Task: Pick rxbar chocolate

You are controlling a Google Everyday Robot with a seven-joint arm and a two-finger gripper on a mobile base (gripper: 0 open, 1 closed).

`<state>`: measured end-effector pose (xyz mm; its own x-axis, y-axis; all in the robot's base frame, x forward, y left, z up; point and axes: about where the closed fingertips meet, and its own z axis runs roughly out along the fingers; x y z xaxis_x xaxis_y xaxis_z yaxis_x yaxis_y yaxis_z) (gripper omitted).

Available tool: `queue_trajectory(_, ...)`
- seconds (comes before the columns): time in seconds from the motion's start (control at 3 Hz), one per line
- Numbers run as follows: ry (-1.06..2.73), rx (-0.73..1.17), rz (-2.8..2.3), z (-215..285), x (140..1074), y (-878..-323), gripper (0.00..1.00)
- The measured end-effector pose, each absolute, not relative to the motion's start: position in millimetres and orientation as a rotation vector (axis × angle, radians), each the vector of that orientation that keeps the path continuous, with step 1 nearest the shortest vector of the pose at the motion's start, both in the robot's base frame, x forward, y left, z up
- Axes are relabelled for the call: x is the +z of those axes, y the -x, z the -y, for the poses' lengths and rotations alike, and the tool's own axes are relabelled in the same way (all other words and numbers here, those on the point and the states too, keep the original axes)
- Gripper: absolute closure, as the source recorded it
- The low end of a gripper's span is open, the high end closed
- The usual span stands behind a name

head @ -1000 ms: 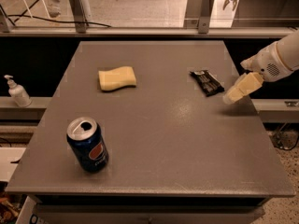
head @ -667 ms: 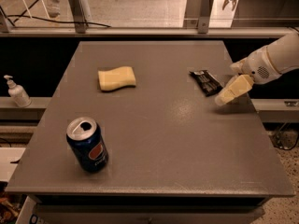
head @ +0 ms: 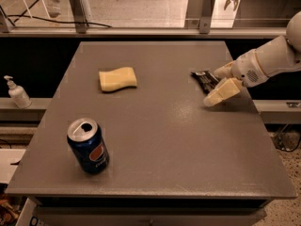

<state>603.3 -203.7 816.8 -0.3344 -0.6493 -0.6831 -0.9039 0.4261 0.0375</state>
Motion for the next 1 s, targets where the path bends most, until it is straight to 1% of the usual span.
queue_trajectory(1.0, 1.357, 0.56, -2.017, 198, 830, -605, 0.88)
